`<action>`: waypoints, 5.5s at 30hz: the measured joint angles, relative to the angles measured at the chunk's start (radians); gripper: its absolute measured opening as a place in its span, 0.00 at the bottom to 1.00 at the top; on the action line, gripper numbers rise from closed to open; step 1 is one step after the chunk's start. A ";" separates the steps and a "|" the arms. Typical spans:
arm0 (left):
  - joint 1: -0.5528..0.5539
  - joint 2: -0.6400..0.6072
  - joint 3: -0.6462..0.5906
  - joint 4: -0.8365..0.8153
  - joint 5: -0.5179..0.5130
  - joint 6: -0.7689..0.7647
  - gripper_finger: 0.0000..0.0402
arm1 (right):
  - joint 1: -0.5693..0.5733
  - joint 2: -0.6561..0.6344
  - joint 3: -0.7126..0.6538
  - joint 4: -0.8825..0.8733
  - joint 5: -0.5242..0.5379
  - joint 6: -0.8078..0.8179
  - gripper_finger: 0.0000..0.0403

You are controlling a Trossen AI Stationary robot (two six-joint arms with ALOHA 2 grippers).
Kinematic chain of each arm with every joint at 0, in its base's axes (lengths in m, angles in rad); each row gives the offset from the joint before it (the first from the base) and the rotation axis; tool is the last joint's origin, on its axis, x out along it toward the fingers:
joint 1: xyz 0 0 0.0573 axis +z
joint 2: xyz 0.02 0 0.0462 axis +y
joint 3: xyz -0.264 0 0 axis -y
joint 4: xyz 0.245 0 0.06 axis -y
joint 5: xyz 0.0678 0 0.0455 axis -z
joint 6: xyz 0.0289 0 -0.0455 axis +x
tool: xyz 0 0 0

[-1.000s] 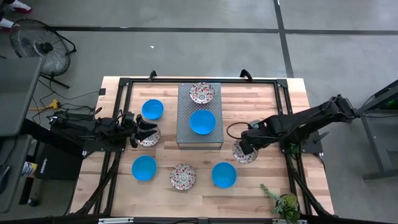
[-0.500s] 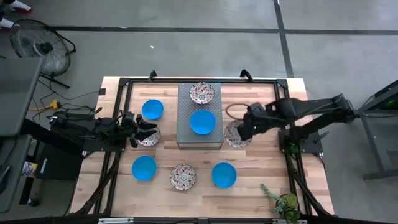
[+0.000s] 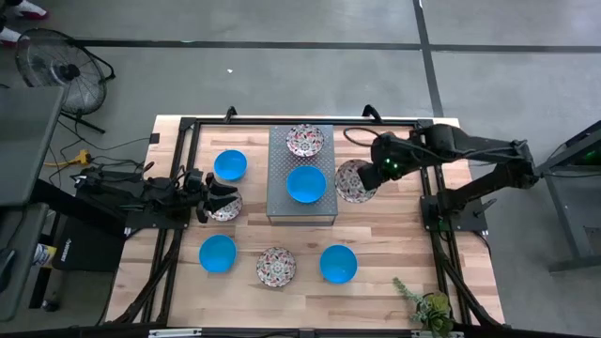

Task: Pick & Place Mini bowls
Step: Stack the white patterned bowl on the white patterned bowl on the shelf

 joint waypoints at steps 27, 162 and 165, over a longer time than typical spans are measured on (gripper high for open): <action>0.000 0.000 0.000 0.000 0.000 0.000 0.47 | -0.328 0.130 0.018 0.449 -0.297 -0.193 0.00; 0.000 0.000 0.000 0.000 0.000 0.000 0.47 | -0.498 0.619 0.430 0.248 -0.439 -0.271 0.30; 0.000 0.000 0.000 0.000 0.000 0.000 0.47 | -0.498 0.618 0.430 0.248 -0.444 -0.272 0.33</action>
